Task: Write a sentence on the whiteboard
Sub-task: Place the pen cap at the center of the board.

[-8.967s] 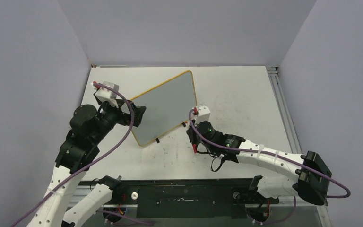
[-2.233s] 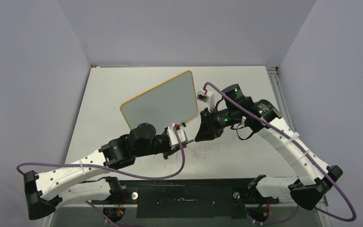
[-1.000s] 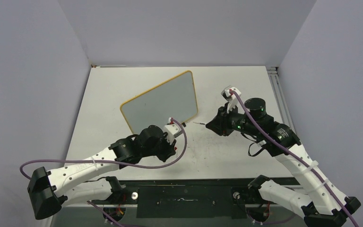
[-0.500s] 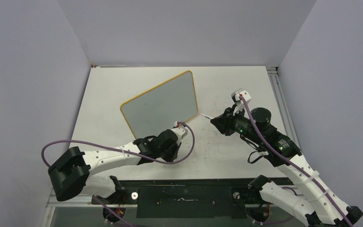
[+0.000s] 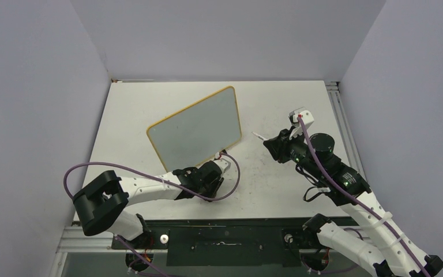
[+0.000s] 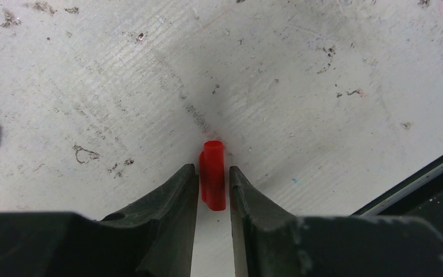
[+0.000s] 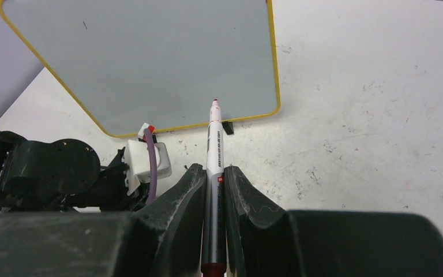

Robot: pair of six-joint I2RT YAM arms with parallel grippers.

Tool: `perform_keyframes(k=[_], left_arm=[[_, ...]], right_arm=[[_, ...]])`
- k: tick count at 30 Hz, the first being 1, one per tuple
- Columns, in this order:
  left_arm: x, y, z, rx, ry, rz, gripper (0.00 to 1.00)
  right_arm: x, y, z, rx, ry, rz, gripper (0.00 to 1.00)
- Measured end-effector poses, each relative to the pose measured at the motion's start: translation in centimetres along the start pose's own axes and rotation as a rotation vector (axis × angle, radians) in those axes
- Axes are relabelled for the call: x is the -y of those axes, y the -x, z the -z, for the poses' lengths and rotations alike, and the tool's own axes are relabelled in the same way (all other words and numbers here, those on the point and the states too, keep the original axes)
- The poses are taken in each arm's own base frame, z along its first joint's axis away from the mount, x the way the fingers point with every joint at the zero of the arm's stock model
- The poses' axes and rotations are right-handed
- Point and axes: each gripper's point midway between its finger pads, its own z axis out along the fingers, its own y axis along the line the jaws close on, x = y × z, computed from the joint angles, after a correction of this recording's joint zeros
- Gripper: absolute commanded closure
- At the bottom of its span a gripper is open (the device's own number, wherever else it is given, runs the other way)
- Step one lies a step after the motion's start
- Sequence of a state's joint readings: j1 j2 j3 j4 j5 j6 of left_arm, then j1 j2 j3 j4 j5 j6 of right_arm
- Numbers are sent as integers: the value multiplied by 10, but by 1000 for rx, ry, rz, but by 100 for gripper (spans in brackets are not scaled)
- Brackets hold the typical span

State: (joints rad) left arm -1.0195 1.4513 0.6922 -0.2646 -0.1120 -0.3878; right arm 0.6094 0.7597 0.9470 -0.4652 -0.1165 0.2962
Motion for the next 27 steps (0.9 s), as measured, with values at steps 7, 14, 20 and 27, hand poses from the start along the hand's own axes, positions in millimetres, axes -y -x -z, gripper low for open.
perform_keyframes(k=[7, 14, 20, 27], left_arm=[[1, 7, -1, 31, 7, 28, 45], [6, 30, 25, 123, -28, 30, 26], [17, 94, 96, 331, -101, 2, 25], [-9, 164, 178, 506, -89, -25, 25]], right_arm=[[2, 0, 0, 2, -9, 0, 95], [6, 3, 2, 17, -32, 7, 95], [11, 10, 6, 48, -58, 24, 95], [8, 27, 11, 121, -49, 24, 95]])
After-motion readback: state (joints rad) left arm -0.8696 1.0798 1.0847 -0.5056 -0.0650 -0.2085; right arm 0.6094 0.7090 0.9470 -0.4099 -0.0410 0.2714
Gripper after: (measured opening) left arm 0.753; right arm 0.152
